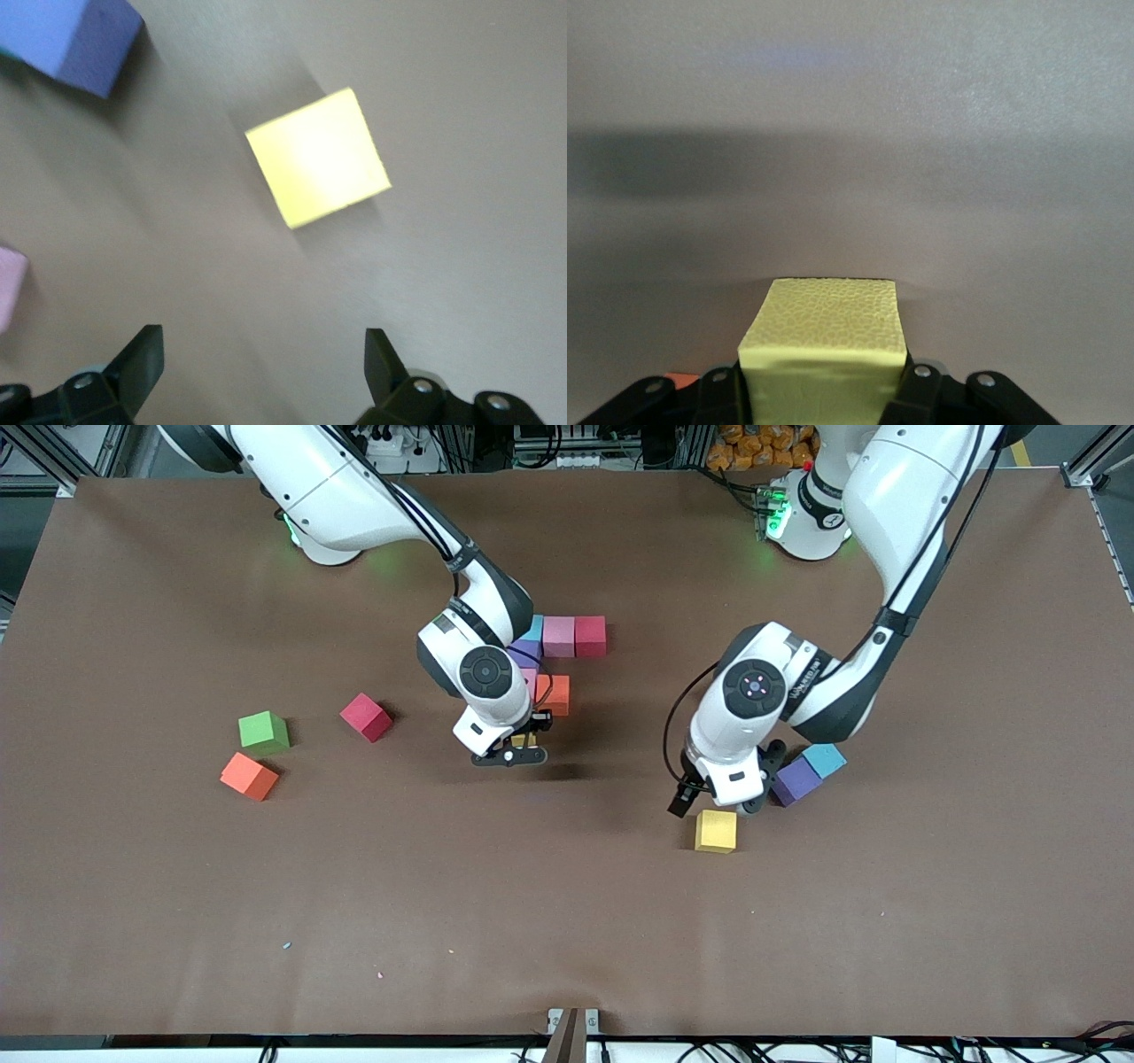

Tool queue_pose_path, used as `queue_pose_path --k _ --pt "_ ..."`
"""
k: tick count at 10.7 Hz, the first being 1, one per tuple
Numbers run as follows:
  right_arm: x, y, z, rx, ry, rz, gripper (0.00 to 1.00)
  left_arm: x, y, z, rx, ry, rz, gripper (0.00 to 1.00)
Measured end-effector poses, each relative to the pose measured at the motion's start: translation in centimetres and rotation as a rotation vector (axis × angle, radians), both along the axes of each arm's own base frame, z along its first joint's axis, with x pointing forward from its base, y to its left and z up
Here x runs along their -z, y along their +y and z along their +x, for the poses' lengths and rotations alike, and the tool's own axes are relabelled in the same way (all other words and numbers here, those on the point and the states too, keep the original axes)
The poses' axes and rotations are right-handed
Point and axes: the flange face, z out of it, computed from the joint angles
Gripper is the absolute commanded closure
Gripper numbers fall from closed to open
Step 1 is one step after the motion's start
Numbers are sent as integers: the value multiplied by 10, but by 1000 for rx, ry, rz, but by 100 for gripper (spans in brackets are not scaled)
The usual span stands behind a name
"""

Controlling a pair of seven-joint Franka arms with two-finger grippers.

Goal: Arrange 11 blocks into digit 3
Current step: 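Grasp the light pink cube with the left gripper while the right gripper lowers yellow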

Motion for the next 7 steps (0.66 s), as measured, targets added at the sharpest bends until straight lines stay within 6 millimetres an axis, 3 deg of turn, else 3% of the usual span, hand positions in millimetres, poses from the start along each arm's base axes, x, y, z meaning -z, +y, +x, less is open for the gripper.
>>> queue_pose_path --k 3,7 --pt "1 0 -1 -1 0 0 69 9 36 -11 140 85 36 0" --pt "1 0 -2 -2 -1 1 69 6 79 -69 215 166 22 0"
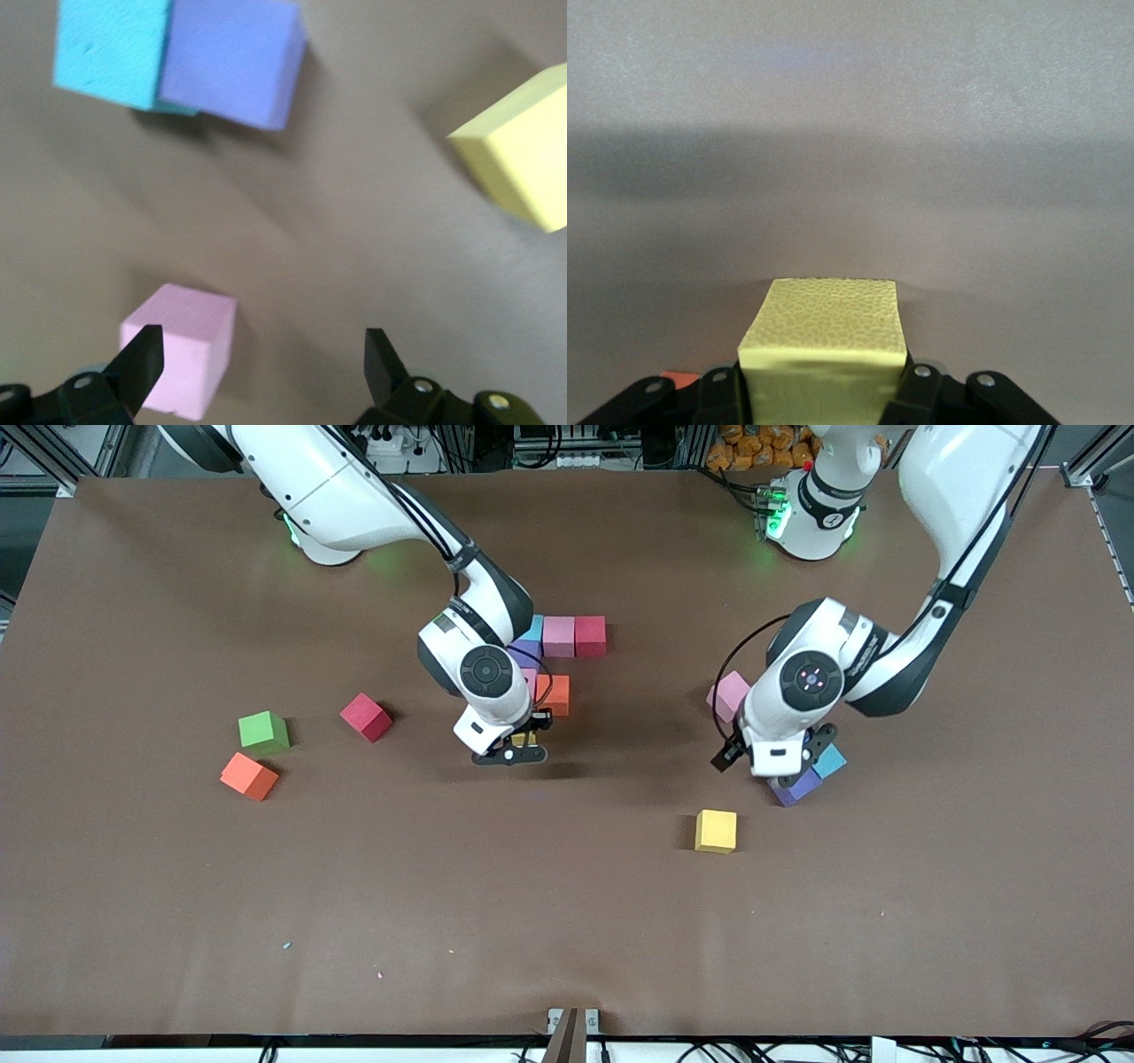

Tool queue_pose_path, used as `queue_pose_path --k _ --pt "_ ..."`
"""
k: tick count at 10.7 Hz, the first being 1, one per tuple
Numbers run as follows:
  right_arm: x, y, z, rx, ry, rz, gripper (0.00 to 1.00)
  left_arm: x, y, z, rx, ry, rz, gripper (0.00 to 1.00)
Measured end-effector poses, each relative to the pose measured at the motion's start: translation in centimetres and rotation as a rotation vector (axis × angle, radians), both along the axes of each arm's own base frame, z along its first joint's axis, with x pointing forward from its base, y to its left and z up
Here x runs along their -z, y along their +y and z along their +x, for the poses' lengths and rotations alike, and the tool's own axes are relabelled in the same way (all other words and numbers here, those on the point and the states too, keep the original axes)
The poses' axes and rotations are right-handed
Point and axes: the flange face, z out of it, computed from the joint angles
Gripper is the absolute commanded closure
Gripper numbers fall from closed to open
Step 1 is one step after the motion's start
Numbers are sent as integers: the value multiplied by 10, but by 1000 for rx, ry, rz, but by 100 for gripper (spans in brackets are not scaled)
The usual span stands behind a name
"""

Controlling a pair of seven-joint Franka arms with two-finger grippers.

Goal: Arrange 11 blocks into digit 3
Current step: 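Grasp the light pink cube with the left gripper while the right gripper lowers yellow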

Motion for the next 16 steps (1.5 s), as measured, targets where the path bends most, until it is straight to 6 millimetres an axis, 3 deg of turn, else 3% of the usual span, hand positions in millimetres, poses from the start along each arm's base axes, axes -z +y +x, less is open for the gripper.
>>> queue_pose_path --k 2,5,8,12,13,16 --pt "0 0 -1 0 -2 1 68 12 8 -29 29 5 -12 0" --pt "0 -1 -1 0 -4 2 67 42 20 -58 99 -18 -20 0" --pt "0 -1 -2 29 -3 -2 67 58 35 -70 103 -16 -25 0" --pt "0 -2 -2 40 -3 -5 67 62 30 -76 115 -9 -34 0" --pt "0 -2 -2 40 -2 -6 67 63 25 -79 124 -7 -36 7" --pt "0 -3 -2 42 -1 -9 64 67 18 -82 133 -7 -54 67"
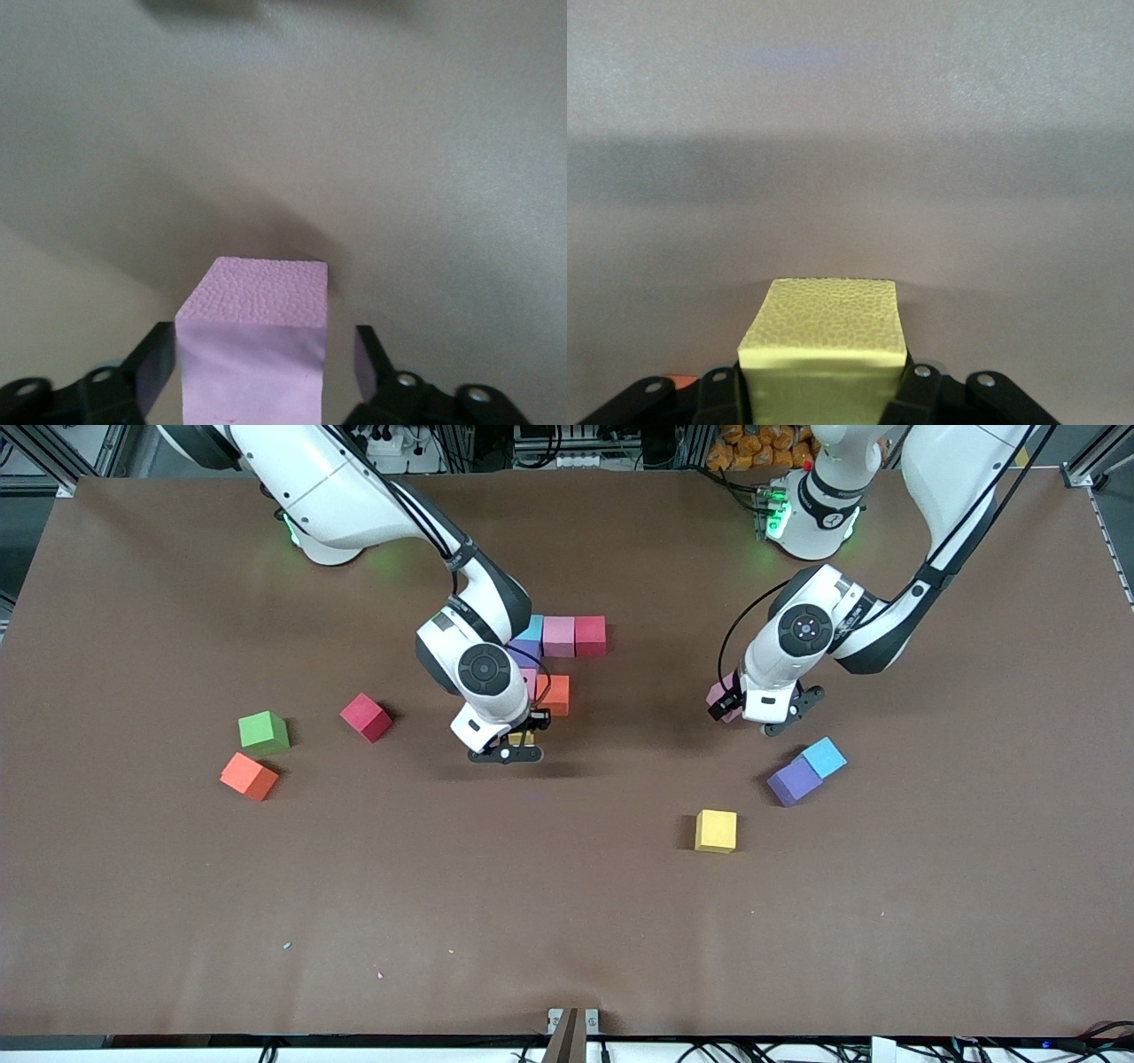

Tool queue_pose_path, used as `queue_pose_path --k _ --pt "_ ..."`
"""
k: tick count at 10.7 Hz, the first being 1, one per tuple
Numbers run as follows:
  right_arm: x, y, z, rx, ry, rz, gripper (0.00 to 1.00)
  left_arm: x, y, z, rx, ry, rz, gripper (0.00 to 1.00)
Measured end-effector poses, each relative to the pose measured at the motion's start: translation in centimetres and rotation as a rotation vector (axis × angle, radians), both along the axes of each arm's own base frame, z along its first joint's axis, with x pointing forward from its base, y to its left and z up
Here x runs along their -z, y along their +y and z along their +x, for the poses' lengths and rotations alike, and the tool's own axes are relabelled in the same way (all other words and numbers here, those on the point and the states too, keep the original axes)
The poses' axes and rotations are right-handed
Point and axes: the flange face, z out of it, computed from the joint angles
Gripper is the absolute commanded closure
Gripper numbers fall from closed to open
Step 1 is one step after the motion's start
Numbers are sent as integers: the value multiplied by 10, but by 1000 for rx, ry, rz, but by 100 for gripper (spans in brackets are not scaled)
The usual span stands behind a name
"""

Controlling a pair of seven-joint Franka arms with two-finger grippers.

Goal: Arrange 11 blocks into digit 3
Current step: 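Grasp the light pink cube with the left gripper while the right gripper lowers yellow, then carry the light pink cube to the cluster while the right gripper reaches red-pink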

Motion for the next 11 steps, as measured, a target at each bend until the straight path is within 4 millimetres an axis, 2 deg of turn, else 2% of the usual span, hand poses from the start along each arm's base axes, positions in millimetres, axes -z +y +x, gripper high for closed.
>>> queue_pose_path --k 1,2,5,7,8,9,10,11 --pt "0 0 0 0 0 0 35 2 -1 0 -9 2 -7 86" --pt "0 0 0 0 0 -1 0 2 -2 0 -26 0 -8 97" --pt "-2 0 0 0 -1 1 0 -6 -14 5 -89 -26 -15 100" --pt "-17 0 1 1 -6 -5 0 -20 -27 21 -221 -57 -25 100" --pt "-32 -4 3 7 -1 -19 0 -25 -43 24 -303 -63 -33 100" --pt "-50 -14 8 28 6 -38 0 -29 -67 21 -380 -61 -41 100" --pt "-68 -35 19 61 17 -60 0 -33 -90 16 -453 -56 -47 100" --pt "-81 -65 34 108 31 -78 0 -36 -113 11 -539 -47 -53 100"
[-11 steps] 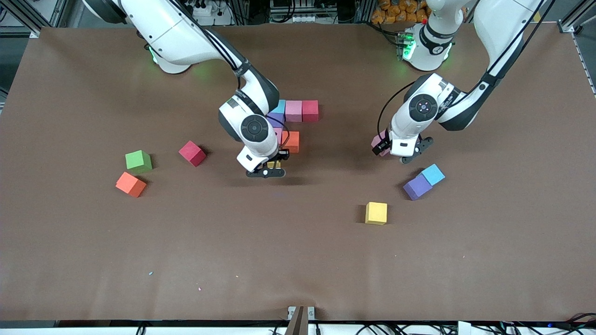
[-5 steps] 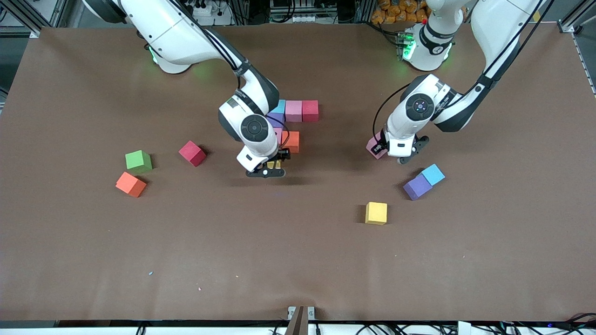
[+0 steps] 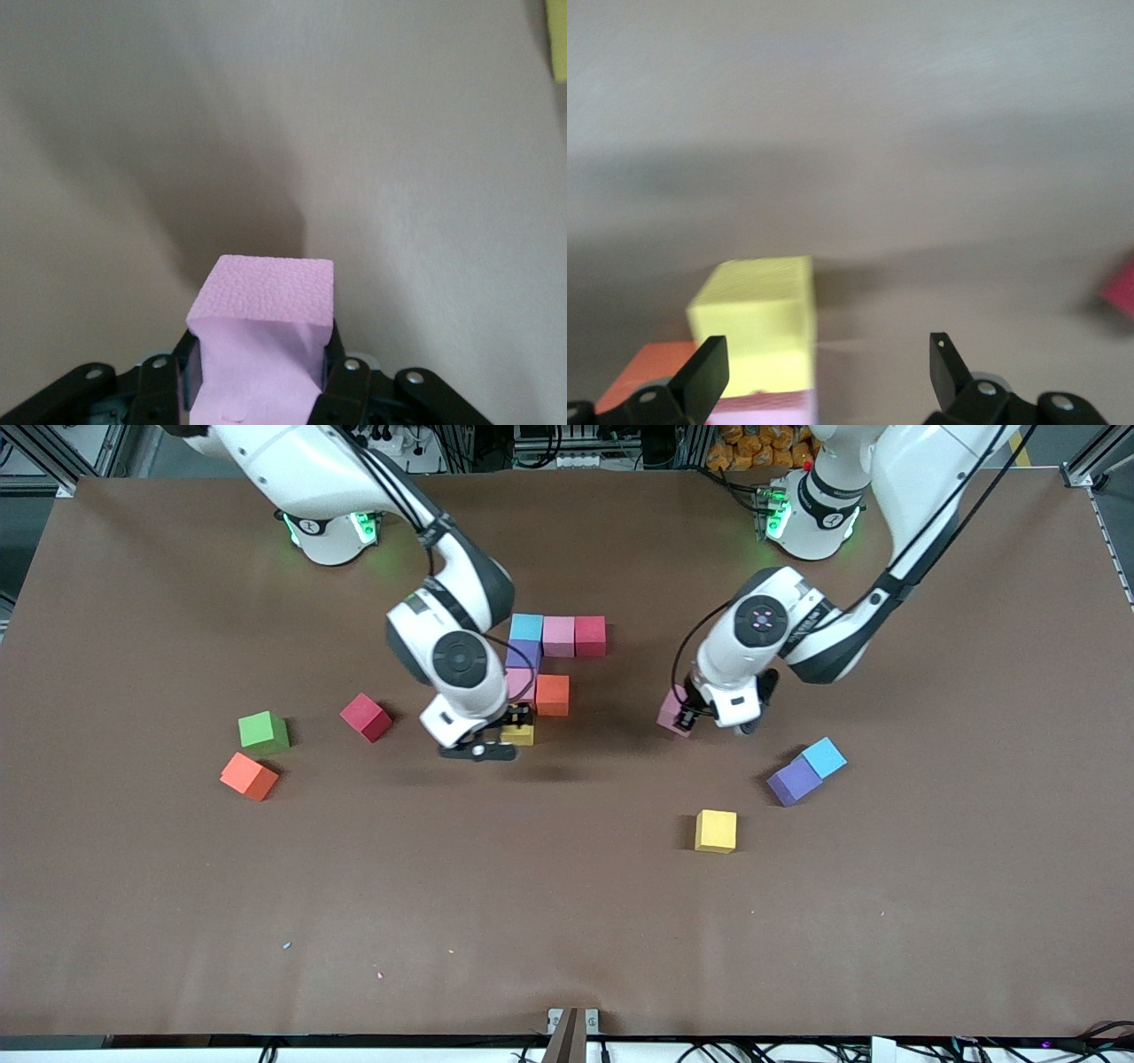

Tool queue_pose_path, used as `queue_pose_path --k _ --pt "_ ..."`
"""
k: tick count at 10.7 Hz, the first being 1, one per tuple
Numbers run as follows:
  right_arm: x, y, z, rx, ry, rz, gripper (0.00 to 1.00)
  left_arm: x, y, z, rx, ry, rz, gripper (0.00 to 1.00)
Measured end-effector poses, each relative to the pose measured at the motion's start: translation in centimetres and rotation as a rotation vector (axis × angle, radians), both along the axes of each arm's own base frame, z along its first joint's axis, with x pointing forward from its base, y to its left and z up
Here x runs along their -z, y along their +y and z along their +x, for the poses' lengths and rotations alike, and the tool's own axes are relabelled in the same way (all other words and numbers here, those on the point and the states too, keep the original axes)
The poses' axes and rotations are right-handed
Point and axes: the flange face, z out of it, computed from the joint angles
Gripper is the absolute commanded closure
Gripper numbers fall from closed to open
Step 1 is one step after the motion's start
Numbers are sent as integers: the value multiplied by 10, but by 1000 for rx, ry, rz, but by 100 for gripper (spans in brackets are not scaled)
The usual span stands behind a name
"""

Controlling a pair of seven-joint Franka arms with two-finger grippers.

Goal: Arrange 11 blocks into digit 3
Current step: 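Carry the light pink cube to the cluster while the right gripper reaches red-pink, then grasp the red-pink cube with the right gripper while the left gripper lowers light pink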

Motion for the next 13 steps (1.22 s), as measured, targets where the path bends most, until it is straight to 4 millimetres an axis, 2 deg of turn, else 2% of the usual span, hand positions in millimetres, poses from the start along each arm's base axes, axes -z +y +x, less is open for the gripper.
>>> queue_pose_path --k 1,3,5,6,9,11,13 --pt "-6 -34 15 54 12 -13 0 -3 -22 -5 -92 12 -12 100" --pt "1 -103 32 158 41 -35 0 -7 -55 -6 -242 40 -37 100" --pt "13 -164 31 245 73 -56 0 -2 -70 -6 -300 68 -50 100" --pt "16 -187 26 277 82 -63 0 4 -77 -8 -310 77 -46 100" --pt "22 -221 -3 322 58 -66 0 20 -98 -14 -375 93 -25 100" --pt "25 -240 -14 379 65 -51 0 22 -105 -15 -385 93 -23 100" --pt "30 -243 -21 436 48 -1 0 24 -111 -22 -372 96 -21 100"
